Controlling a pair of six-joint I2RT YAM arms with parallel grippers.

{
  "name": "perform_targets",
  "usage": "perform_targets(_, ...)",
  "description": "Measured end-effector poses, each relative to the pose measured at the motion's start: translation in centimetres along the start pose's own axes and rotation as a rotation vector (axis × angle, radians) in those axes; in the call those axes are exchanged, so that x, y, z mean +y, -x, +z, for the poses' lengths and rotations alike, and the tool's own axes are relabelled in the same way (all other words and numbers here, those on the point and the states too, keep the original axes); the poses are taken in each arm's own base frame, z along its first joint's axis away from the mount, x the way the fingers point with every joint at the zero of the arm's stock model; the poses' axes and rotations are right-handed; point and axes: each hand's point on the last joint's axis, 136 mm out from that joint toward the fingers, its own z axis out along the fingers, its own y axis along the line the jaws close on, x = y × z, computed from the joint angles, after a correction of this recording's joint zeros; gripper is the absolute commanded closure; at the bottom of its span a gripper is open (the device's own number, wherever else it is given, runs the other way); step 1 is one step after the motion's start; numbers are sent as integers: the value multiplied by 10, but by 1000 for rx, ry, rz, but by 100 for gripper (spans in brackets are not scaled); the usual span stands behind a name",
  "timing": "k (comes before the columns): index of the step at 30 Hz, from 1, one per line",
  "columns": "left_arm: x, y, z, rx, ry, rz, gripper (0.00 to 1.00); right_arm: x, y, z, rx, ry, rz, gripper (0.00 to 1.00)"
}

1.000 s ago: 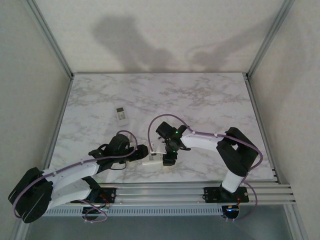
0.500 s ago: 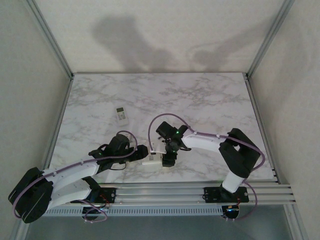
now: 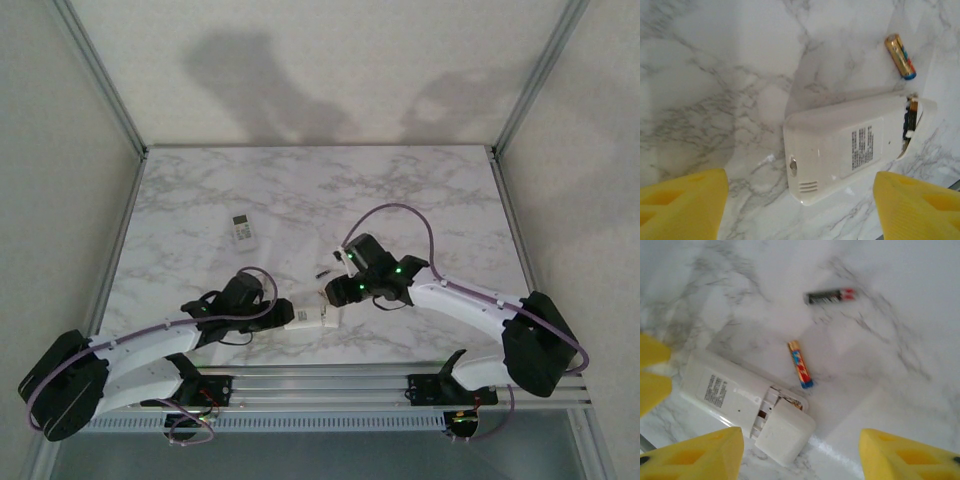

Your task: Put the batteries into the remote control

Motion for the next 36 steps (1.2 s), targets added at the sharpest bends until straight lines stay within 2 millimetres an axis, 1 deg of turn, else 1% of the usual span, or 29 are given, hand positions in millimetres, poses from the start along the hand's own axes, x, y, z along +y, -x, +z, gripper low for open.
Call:
perform_targets(3, -5, -5, 6, 36, 21, 20, 31, -9, -15, 6, 30, -26, 184, 44)
perform_targets(5, -8, -6, 10, 51, 36, 28, 34, -12, -22, 9, 49, -31, 258, 46)
perform_targets(9, -11, -8, 18, 69, 65, 47, 44, -10, -29, 20, 94, -19, 353, 49)
perform_targets(11, -8, -8, 19, 73, 87, 49, 47, -8, -33, 25, 118, -10, 382, 49)
perform_targets(18, -6, -7, 22, 93, 147, 73, 48, -6, -45, 34, 175, -15, 404, 53)
perform_targets(22, -6, -7, 23, 101, 161, 83, 52, -4, -54, 44, 223, -39, 398, 54)
perform_targets(26, -8, -7, 25, 103, 157, 99, 56, 3, -50, 47, 227, -34, 392, 56)
perform_targets(36, -8, -6, 26, 100, 162, 122, 58, 4, -45, 51, 241, -53, 392, 58)
